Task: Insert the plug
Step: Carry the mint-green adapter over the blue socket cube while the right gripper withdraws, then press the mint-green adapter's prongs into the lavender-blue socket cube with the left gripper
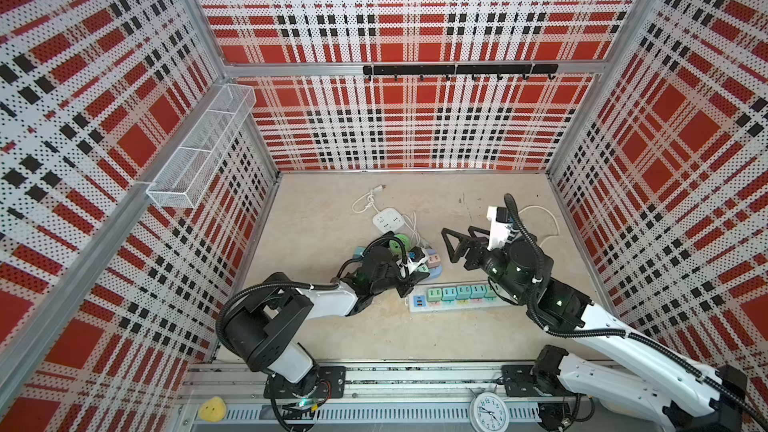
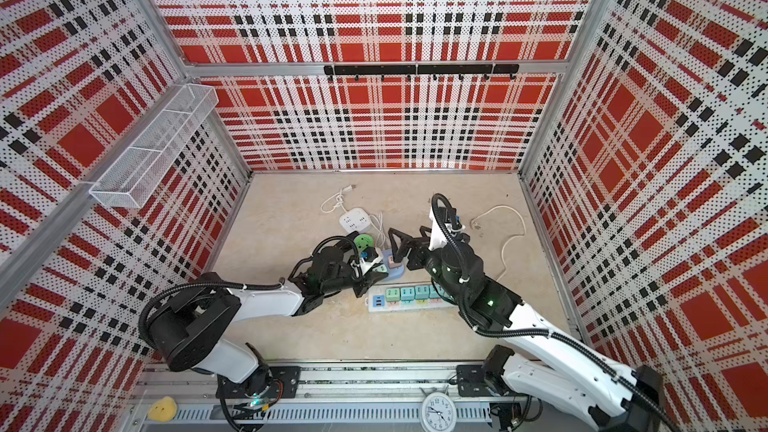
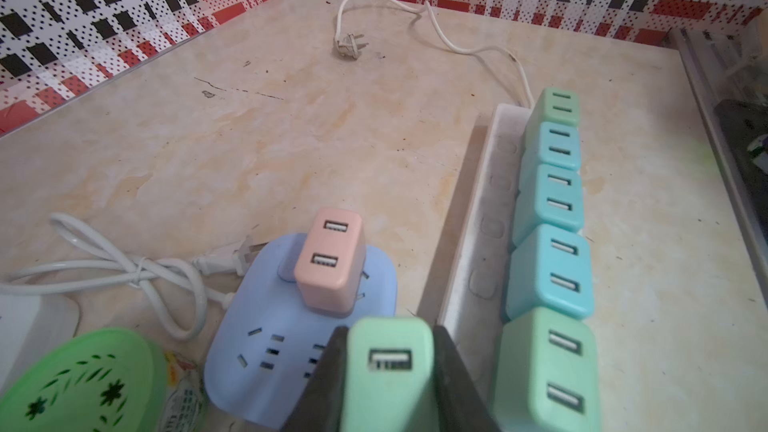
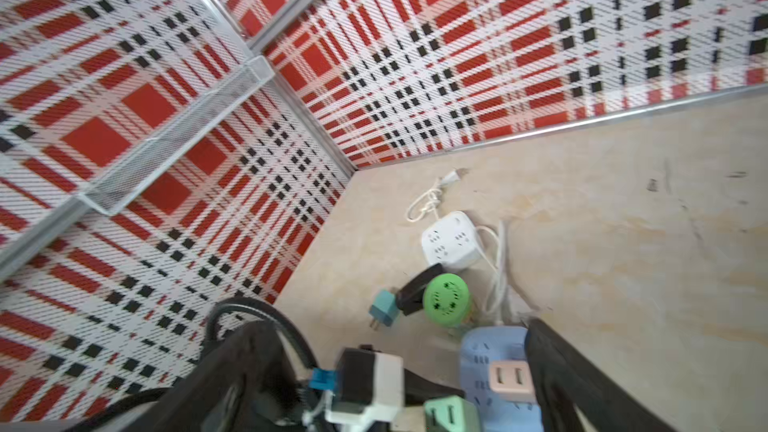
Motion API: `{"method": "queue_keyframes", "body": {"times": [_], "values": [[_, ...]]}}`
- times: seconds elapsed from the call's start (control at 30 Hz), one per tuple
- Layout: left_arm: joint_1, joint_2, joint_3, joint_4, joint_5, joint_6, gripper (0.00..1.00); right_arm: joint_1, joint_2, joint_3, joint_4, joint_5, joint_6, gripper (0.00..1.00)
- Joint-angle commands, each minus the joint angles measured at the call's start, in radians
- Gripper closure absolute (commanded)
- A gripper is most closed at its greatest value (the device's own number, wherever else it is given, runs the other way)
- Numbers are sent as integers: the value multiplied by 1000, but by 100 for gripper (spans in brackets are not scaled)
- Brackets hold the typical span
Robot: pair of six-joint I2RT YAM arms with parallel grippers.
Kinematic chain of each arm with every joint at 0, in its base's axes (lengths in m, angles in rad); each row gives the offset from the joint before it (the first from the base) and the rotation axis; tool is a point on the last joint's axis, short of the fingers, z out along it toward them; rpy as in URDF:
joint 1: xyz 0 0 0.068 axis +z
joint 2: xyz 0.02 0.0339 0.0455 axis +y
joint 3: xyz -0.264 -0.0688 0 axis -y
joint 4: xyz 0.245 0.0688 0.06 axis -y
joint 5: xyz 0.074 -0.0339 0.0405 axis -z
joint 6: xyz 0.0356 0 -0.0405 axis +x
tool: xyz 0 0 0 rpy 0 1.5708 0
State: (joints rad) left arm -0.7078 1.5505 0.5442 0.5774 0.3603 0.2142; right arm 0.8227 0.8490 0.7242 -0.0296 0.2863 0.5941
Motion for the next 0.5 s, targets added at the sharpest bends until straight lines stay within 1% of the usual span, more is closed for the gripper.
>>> {"method": "queue_keyframes", "body": {"times": [0.0, 0.1, 0.2, 0.3, 0.47], "values": [[24, 8, 20, 41, -18, 1, 100, -42, -51, -53, 20, 33, -4, 0], [48, 32, 39, 42, 8, -1, 100, -66, -86, -79, -5, 47, -9, 0], [65, 62, 57, 49, 14, 4, 100, -74, -113, -97, -36, 94, -25, 0], [75, 95, 74, 65, 45, 9, 100, -78, -133, -105, -64, 132, -37, 0], [76, 153, 98, 81, 59, 26, 100, -85, -145, -116, -72, 135, -50, 0]]}}
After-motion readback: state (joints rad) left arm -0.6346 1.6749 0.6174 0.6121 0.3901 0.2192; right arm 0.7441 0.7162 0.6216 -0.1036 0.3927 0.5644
